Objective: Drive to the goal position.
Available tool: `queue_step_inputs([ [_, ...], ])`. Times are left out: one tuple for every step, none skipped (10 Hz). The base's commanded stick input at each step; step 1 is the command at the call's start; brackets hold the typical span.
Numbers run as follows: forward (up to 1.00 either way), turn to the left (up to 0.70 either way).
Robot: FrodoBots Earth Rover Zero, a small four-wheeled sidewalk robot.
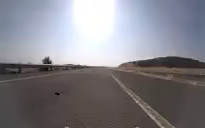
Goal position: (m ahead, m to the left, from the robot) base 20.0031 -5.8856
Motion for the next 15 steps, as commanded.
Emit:
queue_step_inputs([
  [1.0, 0.39],
  [1.0, 0.32],
  [1.0, 0.17],
  [1.0, 0.01],
  [1.0, 0.0],
  [1.0, 0.0],
  [1.0, 0.0],
  [1.0, 0.0],
  [1.0, 0.0],
  [1.0, -0.23],
  [1.0, 0.0],
  [1.0, 0.0],
  [1.0, 0.0],
  [1.0, 0.0],
  [1.0, -0.1],
])
